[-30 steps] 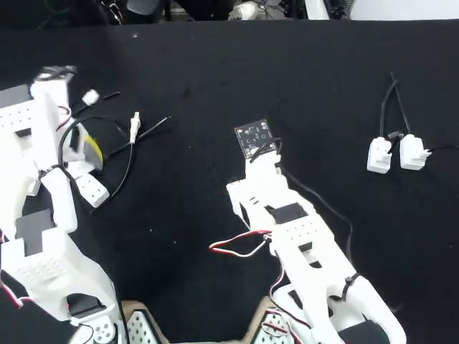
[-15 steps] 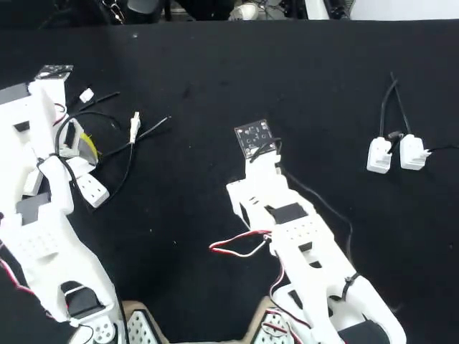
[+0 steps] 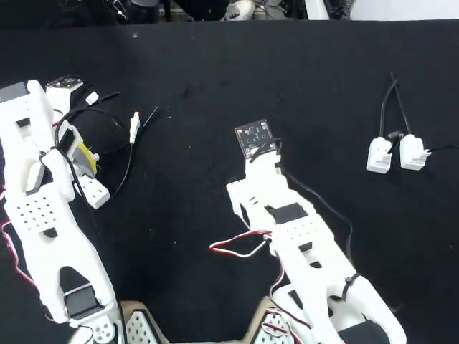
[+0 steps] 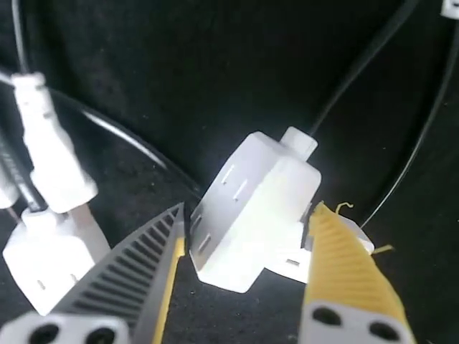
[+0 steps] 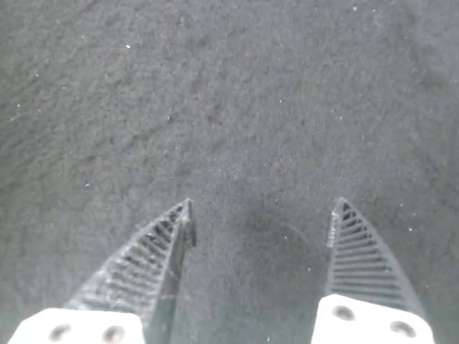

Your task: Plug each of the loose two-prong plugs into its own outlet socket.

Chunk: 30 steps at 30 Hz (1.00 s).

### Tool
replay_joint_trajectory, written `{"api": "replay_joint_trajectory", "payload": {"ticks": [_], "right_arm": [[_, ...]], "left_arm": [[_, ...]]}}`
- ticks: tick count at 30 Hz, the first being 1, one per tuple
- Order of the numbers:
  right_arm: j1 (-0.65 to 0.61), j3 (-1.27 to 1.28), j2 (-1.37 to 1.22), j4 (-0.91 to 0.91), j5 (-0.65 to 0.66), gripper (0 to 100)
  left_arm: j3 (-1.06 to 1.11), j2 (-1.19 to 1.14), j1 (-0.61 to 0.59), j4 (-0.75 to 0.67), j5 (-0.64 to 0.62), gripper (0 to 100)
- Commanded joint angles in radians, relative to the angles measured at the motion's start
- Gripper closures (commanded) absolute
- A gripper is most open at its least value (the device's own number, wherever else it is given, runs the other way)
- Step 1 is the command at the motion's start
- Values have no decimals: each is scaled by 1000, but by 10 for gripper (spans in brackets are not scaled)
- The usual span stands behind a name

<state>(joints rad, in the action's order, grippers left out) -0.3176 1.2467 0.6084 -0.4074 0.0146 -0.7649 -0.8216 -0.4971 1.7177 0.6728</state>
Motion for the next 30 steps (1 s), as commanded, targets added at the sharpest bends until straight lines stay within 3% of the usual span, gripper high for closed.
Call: {"api": "replay_joint_trajectory", "payload": {"ticks": [1, 4, 6, 13, 24, 30], "right_arm": [[-9, -12, 4, 25, 5, 719], [-9, -13, 4, 25, 5, 719], [-9, -13, 4, 25, 5, 719], [-9, -13, 5, 25, 5, 719], [-8, -13, 5, 25, 5, 719], [-6, -13, 5, 25, 5, 719]], "left_arm": [[-87, -11, 1, 41, 6, 810], [-91, 0, -2, 41, 5, 981], [-77, 18, -8, 43, 5, 942], [18, 169, 13, 43, -35, 971], [423, 695, 183, 43, -46, 971], [507, 993, 208, 41, -46, 971]]}}
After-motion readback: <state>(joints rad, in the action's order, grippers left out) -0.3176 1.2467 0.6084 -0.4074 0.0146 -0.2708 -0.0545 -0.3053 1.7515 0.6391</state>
